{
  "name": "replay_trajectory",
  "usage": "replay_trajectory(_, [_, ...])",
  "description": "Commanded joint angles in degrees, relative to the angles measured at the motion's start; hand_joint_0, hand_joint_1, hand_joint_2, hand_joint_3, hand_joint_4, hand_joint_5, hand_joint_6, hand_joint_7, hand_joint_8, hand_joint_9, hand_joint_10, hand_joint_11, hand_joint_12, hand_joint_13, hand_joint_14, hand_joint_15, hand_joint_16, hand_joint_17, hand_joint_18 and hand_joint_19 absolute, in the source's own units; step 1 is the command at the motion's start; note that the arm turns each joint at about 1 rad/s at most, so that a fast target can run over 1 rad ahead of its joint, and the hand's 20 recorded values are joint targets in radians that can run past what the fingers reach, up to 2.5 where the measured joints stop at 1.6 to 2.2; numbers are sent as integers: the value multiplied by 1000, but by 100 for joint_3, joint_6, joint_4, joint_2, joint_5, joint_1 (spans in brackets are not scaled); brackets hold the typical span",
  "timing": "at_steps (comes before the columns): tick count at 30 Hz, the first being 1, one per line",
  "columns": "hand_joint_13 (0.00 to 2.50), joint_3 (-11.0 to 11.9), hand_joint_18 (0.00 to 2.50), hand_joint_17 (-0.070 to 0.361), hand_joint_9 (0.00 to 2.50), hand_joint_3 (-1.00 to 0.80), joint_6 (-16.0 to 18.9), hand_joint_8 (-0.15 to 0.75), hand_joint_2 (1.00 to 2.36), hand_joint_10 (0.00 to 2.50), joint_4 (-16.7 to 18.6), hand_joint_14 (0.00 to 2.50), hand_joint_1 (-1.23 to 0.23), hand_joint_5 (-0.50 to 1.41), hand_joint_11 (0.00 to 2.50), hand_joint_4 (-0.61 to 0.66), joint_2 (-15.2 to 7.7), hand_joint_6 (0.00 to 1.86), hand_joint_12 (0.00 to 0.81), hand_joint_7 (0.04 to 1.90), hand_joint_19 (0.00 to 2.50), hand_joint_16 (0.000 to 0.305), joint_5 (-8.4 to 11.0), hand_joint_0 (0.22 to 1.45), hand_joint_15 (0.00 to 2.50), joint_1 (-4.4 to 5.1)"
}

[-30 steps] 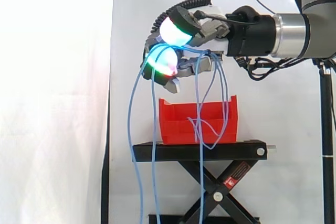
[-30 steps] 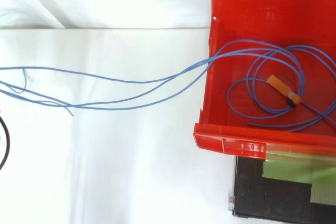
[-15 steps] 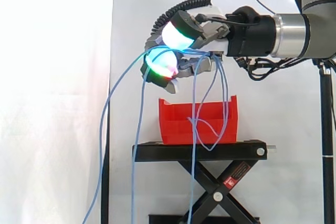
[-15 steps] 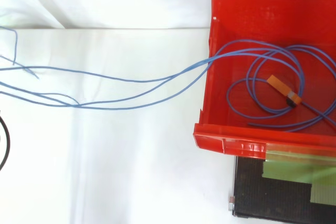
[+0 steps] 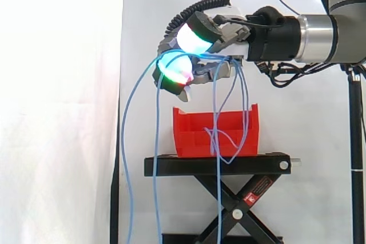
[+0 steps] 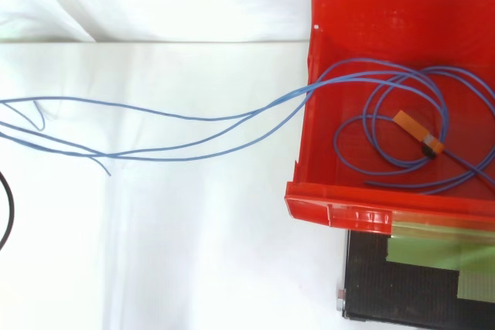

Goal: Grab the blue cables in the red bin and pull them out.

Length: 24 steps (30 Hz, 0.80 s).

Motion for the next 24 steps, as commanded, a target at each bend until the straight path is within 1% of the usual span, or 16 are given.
replay_trajectory(1, [1264, 1, 819, 89, 1143, -1000, 0, 287, 1000, 22, 0, 981, -942, 850, 1150, 302, -4, 310, 337, 644, 1090, 40, 8, 835, 1164, 3])
replay_trajectory(15, [1261, 1, 803, 89, 1140, -1000, 0, 289, 1000, 20, 0, 980, -948, 841, 1147, 302, 5, 313, 335, 642, 1089, 40, 8, 825, 1158, 3])
replay_trajectory(18, [1255, -8, 801, 90, 1128, -1000, 0, 288, 1000, 21, 0, 979, -949, 835, 1145, 309, 49, 320, 331, 631, 1090, 40, 17, 824, 1163, -6])
replay_trajectory(24, [1251, 1, 796, 90, 1123, -1000, 9, 289, 1000, 20, 0, 983, -955, 822, 1151, 314, 49, 329, 337, 627, 1081, 40, 17, 817, 1156, -6])
